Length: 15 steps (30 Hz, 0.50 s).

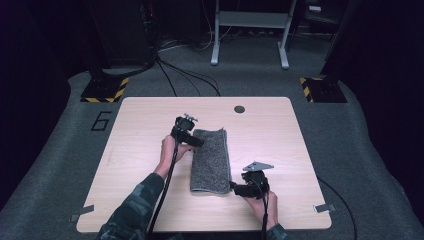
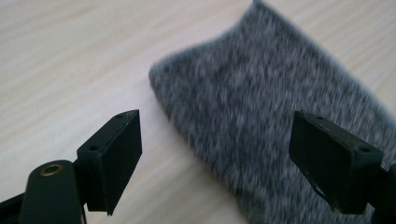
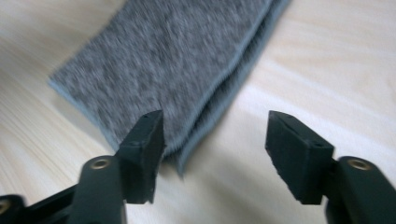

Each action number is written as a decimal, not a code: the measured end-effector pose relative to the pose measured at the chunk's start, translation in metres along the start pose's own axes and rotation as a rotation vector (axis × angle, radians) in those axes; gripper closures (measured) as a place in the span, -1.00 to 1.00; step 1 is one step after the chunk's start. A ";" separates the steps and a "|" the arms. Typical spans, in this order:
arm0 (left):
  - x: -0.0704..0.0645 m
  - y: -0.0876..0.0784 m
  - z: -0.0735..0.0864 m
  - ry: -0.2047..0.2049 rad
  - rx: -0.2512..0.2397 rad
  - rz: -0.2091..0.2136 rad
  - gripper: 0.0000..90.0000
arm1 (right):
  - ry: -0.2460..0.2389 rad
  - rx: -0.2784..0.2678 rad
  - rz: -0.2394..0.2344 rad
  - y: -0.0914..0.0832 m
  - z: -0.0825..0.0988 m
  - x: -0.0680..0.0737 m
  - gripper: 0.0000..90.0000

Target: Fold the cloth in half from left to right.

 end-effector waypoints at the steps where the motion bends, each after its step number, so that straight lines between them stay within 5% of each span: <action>1: -0.001 0.001 0.005 0.003 0.002 -0.004 -0.61 | -0.009 -0.003 0.000 0.003 -0.006 0.000 -0.31; 6: -0.003 0.015 0.020 0.036 0.060 -0.046 -0.61 | -0.057 0.044 0.018 0.027 -0.020 -0.003 -0.49; 11: -0.001 0.026 0.027 0.056 0.078 -0.079 -0.61 | -0.121 0.117 0.109 0.044 -0.017 -0.005 -0.51; 15: 0.003 0.029 0.033 0.037 0.067 -0.054 -0.63 | -0.117 0.112 0.111 0.043 -0.013 -0.008 -0.52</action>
Point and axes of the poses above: each handheld gripper's, and its own axes: y roughly forward along the jaws, z roughly out of its underside, x roughly to its left, the point moved 3 cm from there along y, roughly forward along the jaws, and after that the axes turned 2 degrees about z, right-handed, at the moved point
